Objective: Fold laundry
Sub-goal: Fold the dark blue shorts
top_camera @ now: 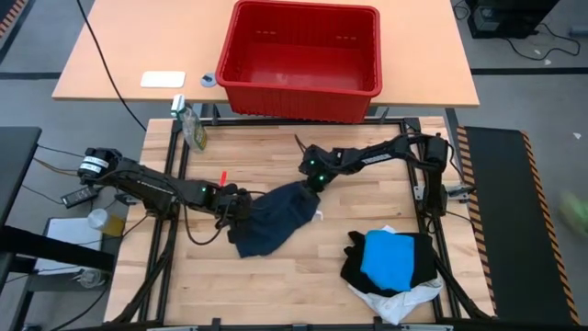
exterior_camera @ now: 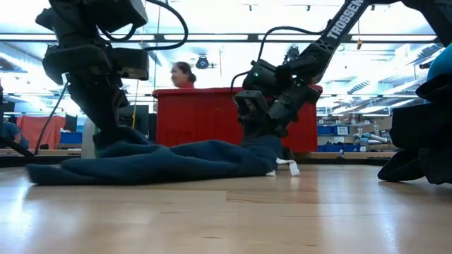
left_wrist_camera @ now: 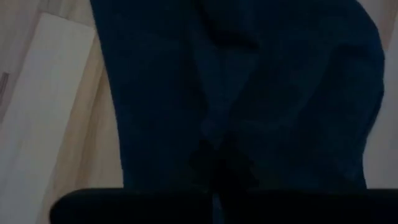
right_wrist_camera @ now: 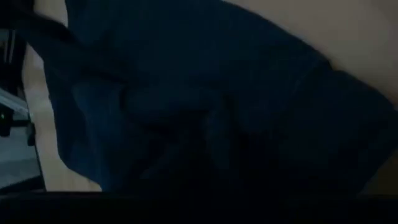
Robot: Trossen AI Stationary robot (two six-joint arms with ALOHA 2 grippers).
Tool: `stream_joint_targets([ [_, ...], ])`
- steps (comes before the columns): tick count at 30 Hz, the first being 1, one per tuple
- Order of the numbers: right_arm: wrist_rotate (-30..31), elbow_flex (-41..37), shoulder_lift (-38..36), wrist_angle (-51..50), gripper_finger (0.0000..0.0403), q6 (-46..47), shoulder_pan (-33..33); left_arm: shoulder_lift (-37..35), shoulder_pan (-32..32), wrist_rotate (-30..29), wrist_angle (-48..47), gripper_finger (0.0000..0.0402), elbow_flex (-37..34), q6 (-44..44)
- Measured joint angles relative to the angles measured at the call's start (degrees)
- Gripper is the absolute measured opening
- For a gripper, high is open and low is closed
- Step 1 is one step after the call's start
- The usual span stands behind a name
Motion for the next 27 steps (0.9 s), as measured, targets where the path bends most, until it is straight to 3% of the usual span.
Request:
stream_joint_targets([
  [6,-0.4,-0.1,-3.1,-3.4,0.0213,1.6,-4.4,0.0,-0.4,0.0,0.1,0.0009,0.0,-0.8],
  [10,2.6,-0.1,-6.7,-5.4,0.0249,-1.2,-6.9,0.0,-0.7,0.0,0.6,0.0009,0.0,-1.9],
  [15,0.7,-0.2,-6.6,-9.4,0.0286,-3.3,-7.4,0.0,-0.7,0.0,1.2,0.0009,0.0,-2.4],
  [20,2.6,-0.2,-6.9,-10.4,0.0304,-5.5,-8.3,0.0,-0.9,-0.1,1.0,0.0009,0.0,-5.1],
  [27,2.2,-0.2,-8.8,-12.4,0.0299,-4.3,-13.7,0.0,-1.3,0.0,0.5,0.0009,0.0,-5.5],
])
